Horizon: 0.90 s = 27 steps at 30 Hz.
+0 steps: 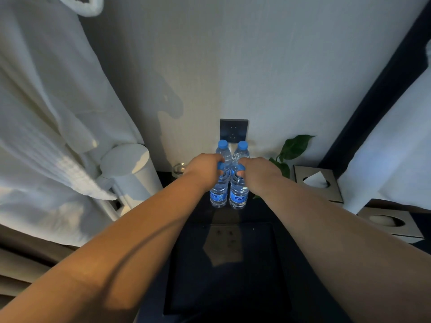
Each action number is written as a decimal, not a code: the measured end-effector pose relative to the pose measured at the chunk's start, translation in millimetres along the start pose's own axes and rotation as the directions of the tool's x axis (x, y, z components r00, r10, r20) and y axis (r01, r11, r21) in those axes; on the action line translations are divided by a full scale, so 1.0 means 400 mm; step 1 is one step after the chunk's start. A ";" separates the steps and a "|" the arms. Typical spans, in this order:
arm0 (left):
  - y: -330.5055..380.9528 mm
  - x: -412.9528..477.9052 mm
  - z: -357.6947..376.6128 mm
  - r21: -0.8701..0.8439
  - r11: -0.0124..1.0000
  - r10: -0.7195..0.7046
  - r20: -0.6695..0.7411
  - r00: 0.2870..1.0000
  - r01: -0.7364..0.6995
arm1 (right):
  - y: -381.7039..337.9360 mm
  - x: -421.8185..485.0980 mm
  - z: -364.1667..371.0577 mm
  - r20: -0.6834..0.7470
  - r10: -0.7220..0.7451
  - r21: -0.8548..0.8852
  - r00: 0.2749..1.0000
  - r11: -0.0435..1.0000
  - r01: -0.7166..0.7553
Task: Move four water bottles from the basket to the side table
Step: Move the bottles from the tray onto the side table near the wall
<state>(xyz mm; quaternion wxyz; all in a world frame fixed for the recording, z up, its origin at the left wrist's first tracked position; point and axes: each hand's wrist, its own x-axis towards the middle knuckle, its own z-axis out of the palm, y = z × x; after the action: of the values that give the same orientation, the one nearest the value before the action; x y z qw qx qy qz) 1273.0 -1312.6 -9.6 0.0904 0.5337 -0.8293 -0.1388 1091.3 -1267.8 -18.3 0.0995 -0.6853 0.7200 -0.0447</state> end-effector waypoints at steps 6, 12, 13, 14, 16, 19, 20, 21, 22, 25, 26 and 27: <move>0.004 -0.001 0.014 -0.045 0.998 -0.047 -0.051 0.998 0.045 | -0.001 -0.004 0.002 0.001 0.000 0.009 1.000 1.000 0.000; 0.001 -0.003 0.029 -0.082 0.994 -0.082 -0.079 0.993 0.076 | 0.000 -0.016 0.003 -0.009 0.004 0.051 1.000 0.999 -0.004; -0.001 -0.003 0.032 -0.089 0.993 -0.087 -0.088 0.992 0.079 | -0.002 -0.018 0.003 -0.007 0.006 0.044 1.000 0.999 -0.006; -0.003 -0.004 0.034 -0.094 0.992 -0.090 -0.093 0.992 0.081 | -0.004 -0.020 0.004 -0.007 0.007 0.031 1.000 1.000 -0.006; -0.006 -0.002 0.039 -0.106 0.991 -0.089 -0.088 0.992 0.080 | -0.007 -0.022 0.009 -0.013 0.022 0.006 1.000 1.000 -0.022; -0.014 0.003 0.037 -0.130 0.988 -0.085 -0.055 0.995 0.077 | -0.008 -0.018 0.013 -0.031 0.058 0.012 0.998 0.998 -0.058; -0.017 0.004 0.036 -0.142 0.987 -0.085 -0.051 0.995 0.077 | -0.008 -0.016 0.014 -0.035 0.053 0.014 0.998 0.999 -0.052; -0.020 0.006 0.036 -0.155 0.985 -0.086 -0.052 0.995 0.077 | -0.007 -0.015 0.015 -0.040 0.044 0.019 0.998 0.999 -0.043; -0.022 0.008 0.036 -0.168 0.983 -0.087 -0.053 0.995 0.077 | -0.007 -0.015 0.015 -0.046 0.034 0.025 0.998 0.999 -0.033; -0.025 0.014 0.038 -0.181 0.980 -0.098 -0.064 0.993 0.086 | -0.003 -0.019 0.021 -0.078 0.012 0.047 0.997 0.999 -0.009; -0.026 0.017 0.039 -0.180 0.980 -0.098 -0.067 0.993 0.085 | -0.001 -0.020 0.022 -0.082 0.009 0.051 0.997 0.999 -0.004; -0.027 0.021 0.039 -0.179 0.981 -0.096 -0.070 0.993 0.082 | 0.002 -0.019 0.022 -0.086 0.007 0.052 0.996 0.999 -0.003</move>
<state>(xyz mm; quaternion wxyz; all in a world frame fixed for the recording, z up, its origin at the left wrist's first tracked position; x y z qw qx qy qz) 1274.1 -1322.5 -28.0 0.1632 0.5651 -0.7851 -0.1941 1092.7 -1259.7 -26.4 0.0863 -0.6782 0.7239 -0.0924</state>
